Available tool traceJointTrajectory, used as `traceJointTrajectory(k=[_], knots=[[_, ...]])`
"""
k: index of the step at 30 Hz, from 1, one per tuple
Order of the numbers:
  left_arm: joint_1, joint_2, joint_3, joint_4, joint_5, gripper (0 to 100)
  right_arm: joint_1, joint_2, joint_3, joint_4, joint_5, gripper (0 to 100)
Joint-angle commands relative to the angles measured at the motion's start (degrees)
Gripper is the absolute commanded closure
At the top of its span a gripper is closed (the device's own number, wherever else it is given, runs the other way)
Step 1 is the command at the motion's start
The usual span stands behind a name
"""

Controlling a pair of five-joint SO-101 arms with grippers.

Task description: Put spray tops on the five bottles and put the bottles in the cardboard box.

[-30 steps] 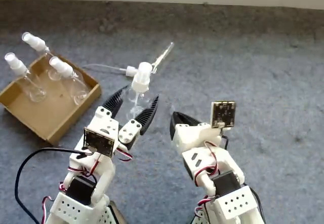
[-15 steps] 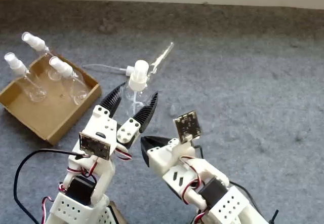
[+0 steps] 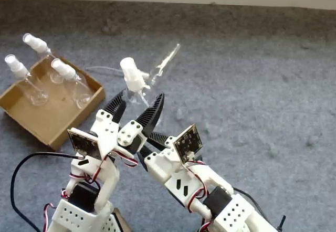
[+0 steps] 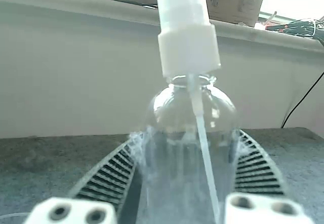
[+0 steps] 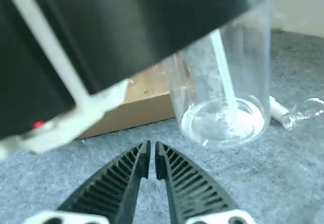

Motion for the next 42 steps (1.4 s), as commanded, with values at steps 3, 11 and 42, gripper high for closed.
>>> traceJointTrajectory(k=[3, 11, 42], knots=[[-0.5, -0.8, 1.3, 2.8, 0.8, 92, 0.0, -0.6, 5.0, -1.7, 0.5, 98.4], [-0.5, -0.8, 1.3, 2.8, 0.8, 92, 5.2, -0.7, 4.9, -1.7, 0.5, 98.4], [-1.2, -0.9, 1.3, 2.6, 0.6, 92, -3.4, -0.7, 5.0, -1.5, 1.0, 98.4]])
